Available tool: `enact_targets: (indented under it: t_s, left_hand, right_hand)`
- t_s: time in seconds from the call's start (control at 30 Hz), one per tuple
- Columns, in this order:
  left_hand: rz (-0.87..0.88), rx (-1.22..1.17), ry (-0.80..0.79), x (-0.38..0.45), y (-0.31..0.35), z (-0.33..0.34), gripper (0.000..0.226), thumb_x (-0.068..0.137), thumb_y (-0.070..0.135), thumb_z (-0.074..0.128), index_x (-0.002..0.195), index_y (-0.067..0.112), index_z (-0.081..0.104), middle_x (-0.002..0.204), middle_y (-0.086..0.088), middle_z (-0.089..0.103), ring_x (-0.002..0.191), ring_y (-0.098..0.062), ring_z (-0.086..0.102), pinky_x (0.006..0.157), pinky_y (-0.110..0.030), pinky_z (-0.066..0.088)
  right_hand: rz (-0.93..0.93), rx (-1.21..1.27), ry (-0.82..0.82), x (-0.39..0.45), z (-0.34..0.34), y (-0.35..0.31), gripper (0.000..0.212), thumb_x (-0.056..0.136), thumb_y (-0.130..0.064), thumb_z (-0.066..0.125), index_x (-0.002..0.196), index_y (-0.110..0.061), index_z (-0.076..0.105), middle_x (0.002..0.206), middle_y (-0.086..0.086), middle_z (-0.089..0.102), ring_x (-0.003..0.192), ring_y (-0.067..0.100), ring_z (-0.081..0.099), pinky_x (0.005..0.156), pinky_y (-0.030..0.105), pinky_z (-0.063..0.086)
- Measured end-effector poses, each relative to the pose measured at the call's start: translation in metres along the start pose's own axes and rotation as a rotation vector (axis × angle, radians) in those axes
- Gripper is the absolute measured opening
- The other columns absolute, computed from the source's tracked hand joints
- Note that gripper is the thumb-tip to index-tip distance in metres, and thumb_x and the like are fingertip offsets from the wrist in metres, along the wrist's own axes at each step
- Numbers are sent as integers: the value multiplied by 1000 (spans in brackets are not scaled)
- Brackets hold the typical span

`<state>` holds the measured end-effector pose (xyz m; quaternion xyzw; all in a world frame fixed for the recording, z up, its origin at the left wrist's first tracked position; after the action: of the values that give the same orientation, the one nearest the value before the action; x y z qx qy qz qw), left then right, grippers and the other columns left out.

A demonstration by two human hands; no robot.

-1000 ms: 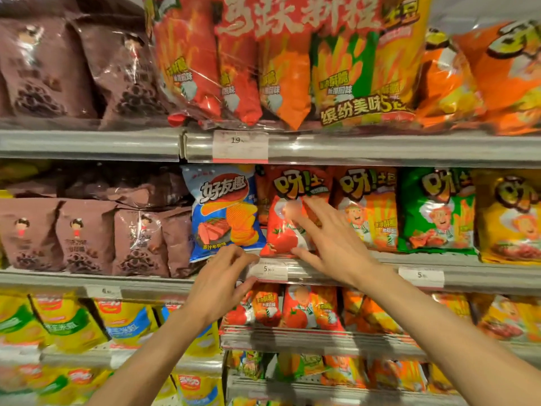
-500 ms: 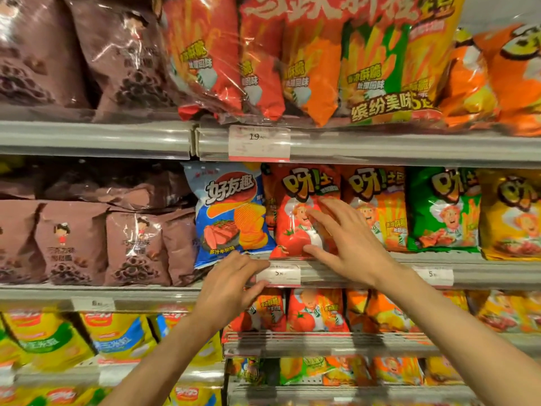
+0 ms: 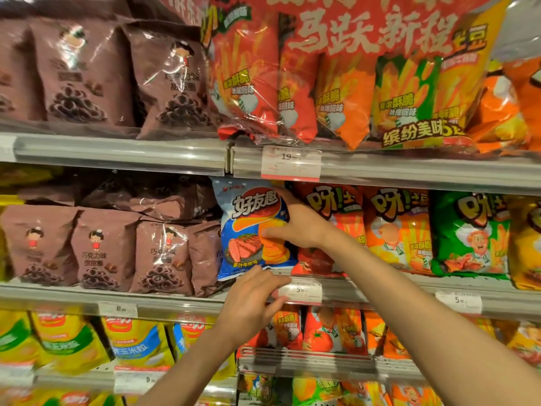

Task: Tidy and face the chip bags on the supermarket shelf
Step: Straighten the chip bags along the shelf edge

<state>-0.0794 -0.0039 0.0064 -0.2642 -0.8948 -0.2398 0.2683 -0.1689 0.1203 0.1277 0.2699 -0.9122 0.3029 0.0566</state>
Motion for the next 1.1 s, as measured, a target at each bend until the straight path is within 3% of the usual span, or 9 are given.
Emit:
enact_targets:
  t_s: [0.13, 0.27, 0.37, 0.5, 0.77, 0.83, 0.97, 1.03, 1.1]
  left_hand:
    - [2, -3, 6, 0, 1, 1, 32, 87, 30, 74, 118, 21, 70, 82, 9, 61, 83, -13, 51, 73, -24, 39]
    - [-8, 5, 8, -1, 1, 2, 33, 86, 30, 75, 118, 22, 70, 82, 10, 61, 83, -12, 51, 72, -24, 40]
    - [-1, 11, 8, -1, 1, 3, 33, 87, 31, 74, 118, 23, 69, 83, 11, 61, 85, -10, 51, 75, -20, 36]
    - [-4, 1, 5, -1, -1, 3, 33, 87, 32, 73, 119, 23, 68, 84, 12, 61, 85, -10, 50, 75, -20, 37]
    - [-8, -38, -2, -1, -1, 2, 32, 92, 31, 69, 122, 23, 67, 85, 13, 58, 86, -6, 44, 78, -23, 37]
    - [-8, -36, -5, -2, 0, 1, 31, 92, 29, 69, 122, 21, 67, 85, 11, 60, 87, -9, 47, 78, -24, 38]
    - [-6, -19, 5, -3, 5, -1, 30, 90, 25, 71, 120, 18, 68, 85, 7, 61, 86, -14, 51, 77, -26, 38]
    - [-4, 3, 4, -3, 7, 0, 31, 90, 25, 72, 119, 18, 68, 84, 8, 61, 85, -15, 53, 77, -28, 41]
    - [-6, 30, 3, -3, 10, 1, 31, 89, 27, 73, 118, 20, 69, 84, 9, 62, 85, -15, 55, 76, -30, 43]
  right_hand:
    - [2, 32, 22, 5, 7, -1, 114, 73, -36, 88, 160, -26, 14, 161, 9, 29, 145, 25, 34, 114, 38, 38]
    - [27, -77, 123, 1, 12, 0, 119, 70, -44, 88, 159, -31, 9, 152, 17, 36, 134, 35, 47, 104, 43, 47]
    - [65, -147, 198, -1, 8, 3, 119, 72, -50, 85, 160, -31, 7, 148, 18, 37, 128, 38, 50, 95, 39, 49]
    - [86, -204, 167, -1, 9, 5, 120, 74, -53, 82, 160, -31, 1, 153, 22, 34, 122, 40, 56, 89, 36, 50]
    - [74, -239, 135, -7, 12, 0, 120, 77, -55, 79, 161, -28, -2, 142, 22, 44, 118, 38, 58, 97, 42, 51]
    - [68, -181, 132, -12, 11, -1, 118, 77, -54, 79, 161, -27, 1, 144, 20, 45, 125, 35, 54, 101, 40, 48]
    - [49, -34, 180, -31, 1, 4, 87, 81, -51, 77, 149, -17, 35, 141, 11, 50, 133, 27, 48, 101, 35, 46]
    - [-10, 70, 211, -46, -9, 9, 85, 84, -44, 77, 152, -22, 31, 147, 8, 43, 136, 21, 45, 108, 37, 45]
    - [-63, 103, 280, -66, -22, 22, 81, 85, -42, 76, 152, -27, 33, 143, 1, 42, 127, 14, 51, 105, 35, 48]
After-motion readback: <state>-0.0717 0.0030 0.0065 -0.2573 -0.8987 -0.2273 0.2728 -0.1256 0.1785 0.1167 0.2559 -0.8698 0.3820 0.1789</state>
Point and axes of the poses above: each hand's wrist, its own x-axis towards the middle knuckle, its own z-axis out of the palm, y = z × x, the point moved 3 cm from there along x, towards the middle knuckle
